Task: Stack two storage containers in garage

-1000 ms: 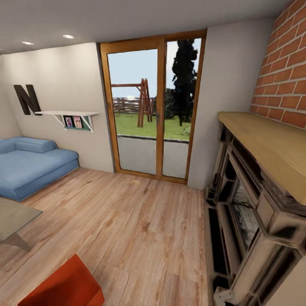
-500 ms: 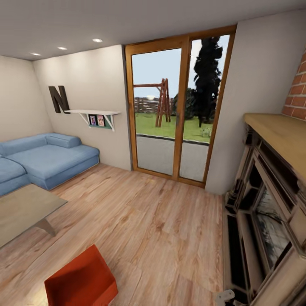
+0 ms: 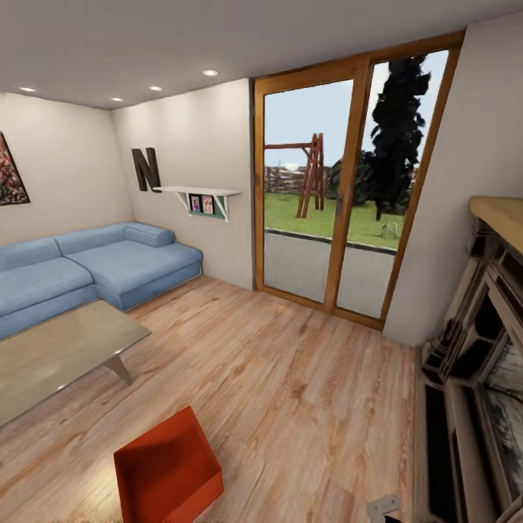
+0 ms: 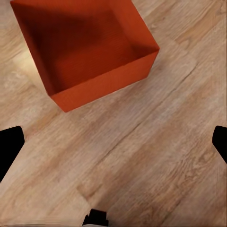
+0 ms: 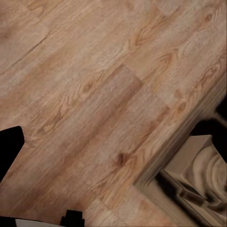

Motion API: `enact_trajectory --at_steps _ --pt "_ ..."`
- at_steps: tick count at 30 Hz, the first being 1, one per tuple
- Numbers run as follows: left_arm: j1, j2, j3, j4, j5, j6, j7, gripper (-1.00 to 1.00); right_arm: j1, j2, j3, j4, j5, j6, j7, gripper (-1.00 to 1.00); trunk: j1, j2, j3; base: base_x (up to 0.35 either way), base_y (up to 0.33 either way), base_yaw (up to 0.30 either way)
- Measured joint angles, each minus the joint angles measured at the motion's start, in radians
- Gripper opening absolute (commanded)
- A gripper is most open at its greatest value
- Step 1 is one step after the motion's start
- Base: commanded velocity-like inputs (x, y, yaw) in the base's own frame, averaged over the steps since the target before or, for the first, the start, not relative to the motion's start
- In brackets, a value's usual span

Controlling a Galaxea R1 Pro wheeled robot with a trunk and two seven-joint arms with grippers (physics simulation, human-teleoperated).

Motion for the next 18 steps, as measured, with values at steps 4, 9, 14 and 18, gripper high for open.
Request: enact_trajectory --at_steps 4,9,14,18 --pt "0.0 0.0 0.0 0.0 0.0 0.0 0.0 1.0 0.0 0.0 0.0 0.0 0.0 0.0 0.0 1.0 0.0 0.0 0.0 0.0 0.0 0.297" --pt "0.0 0.0 0.0 0.0 0.0 0.0 0.0 1.0 0.0 0.0 0.0 0.0 0.0 0.0 0.0 1.0 0.0 0.0 0.0 0.0 0.0 0.297" --pt "0.0 0.0 0.0 0.0 0.0 0.0 0.0 1.0 0.0 0.0 0.0 0.0 0.0 0.0 0.0 1.0 0.0 0.0 0.0 0.063 0.0 0.297" --pt "0.0 0.0 0.0 0.0 0.0 0.0 0.0 1.0 0.0 0.0 0.0 0.0 0.0 0.0 0.0 1.0 0.0 0.0 0.0 0.203 0.0 0.297"
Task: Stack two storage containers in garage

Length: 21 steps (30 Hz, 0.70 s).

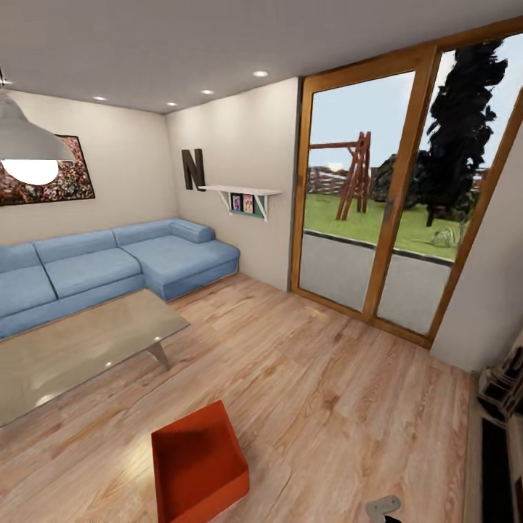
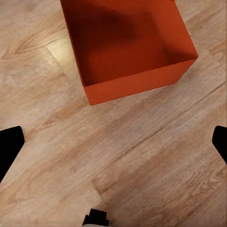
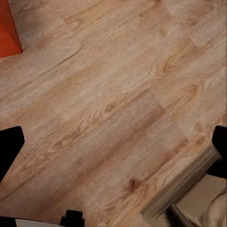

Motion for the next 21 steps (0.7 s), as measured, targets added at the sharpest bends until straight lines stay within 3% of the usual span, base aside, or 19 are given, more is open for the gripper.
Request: enact_trajectory --at_steps 13,21 --pt "0.0 0.0 0.001 0.0 0.0 0.0 0.0 1.0 0.0 0.0 0.0 0.0 0.0 0.0 0.0 1.0 0.0 0.0 0.0 0.319 -0.013 0.297" --pt "0.0 0.0 0.001 0.0 0.0 0.0 0.0 1.0 0.0 0.0 0.0 0.0 0.0 0.0 0.0 1.0 0.0 0.0 0.0 0.284 -0.206 0.2"
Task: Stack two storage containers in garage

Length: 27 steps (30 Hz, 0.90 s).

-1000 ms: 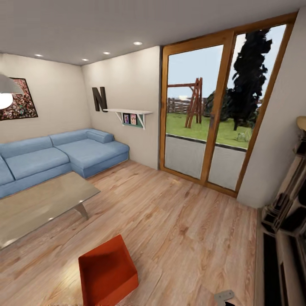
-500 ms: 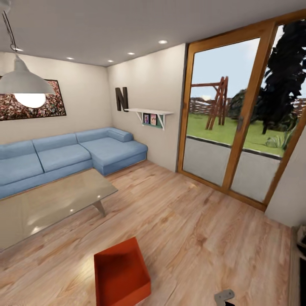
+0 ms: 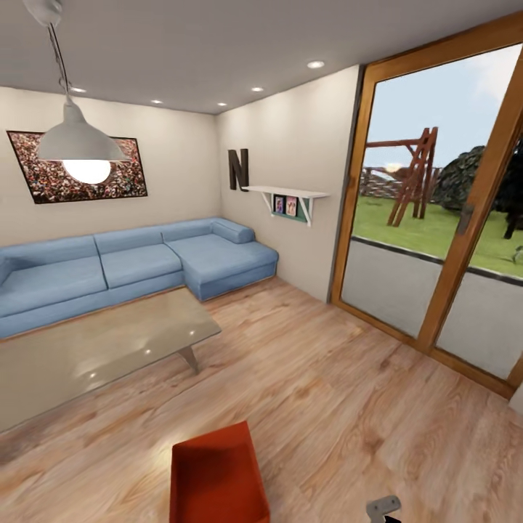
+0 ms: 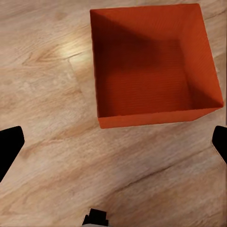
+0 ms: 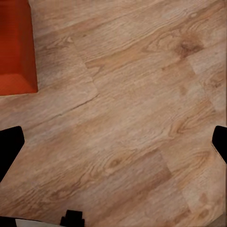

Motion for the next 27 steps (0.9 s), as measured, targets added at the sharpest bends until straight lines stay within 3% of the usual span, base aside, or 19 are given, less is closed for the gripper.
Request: enact_trajectory --at_steps 11,27 --pt "0.0 0.002 0.0 0.0 0.0 0.0 0.0 1.0 0.0 0.0 0.0 -0.001 0.0 0.0 0.0 1.0 0.0 0.0 0.0 0.205 -0.182 0.023" --pt "0.0 0.003 0.0 0.0 -0.001 0.0 0.0 1.0 0.0 0.0 0.0 0.0 0.0 0.0 0.0 1.0 0.0 0.0 0.0 0.005 -0.004 0.278"
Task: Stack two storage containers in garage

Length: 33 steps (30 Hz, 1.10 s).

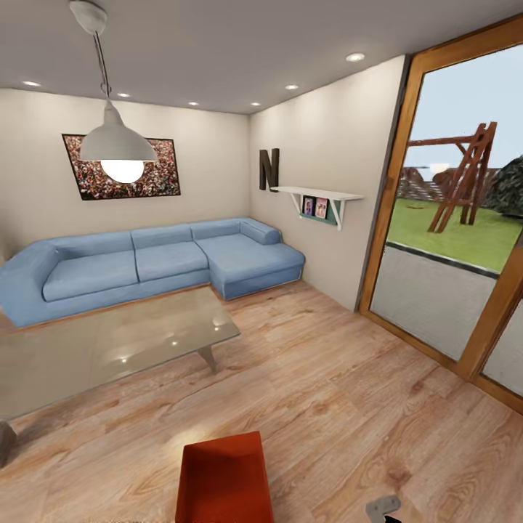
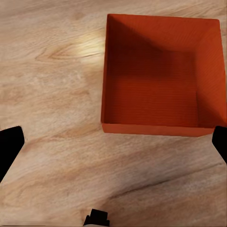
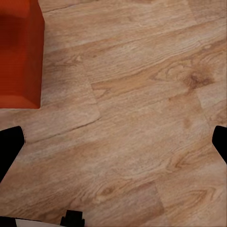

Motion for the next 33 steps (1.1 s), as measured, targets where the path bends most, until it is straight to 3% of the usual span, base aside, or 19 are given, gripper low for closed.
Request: enact_trajectory --at_steps 27,33 --pt "0.0 0.0 0.0 0.0 0.0 0.0 0.0 1.0 0.0 0.0 0.0 -0.001 0.0 0.001 0.0 1.0 0.0 0.0 0.0 0.0 0.0 0.298" --pt "0.0 -0.001 0.0 0.0 0.001 0.0 0.0 1.0 0.0 0.0 -0.001 -0.002 -0.004 0.0 0.0 1.0 0.0 0.0 0.0 0.0 0.0 0.089"
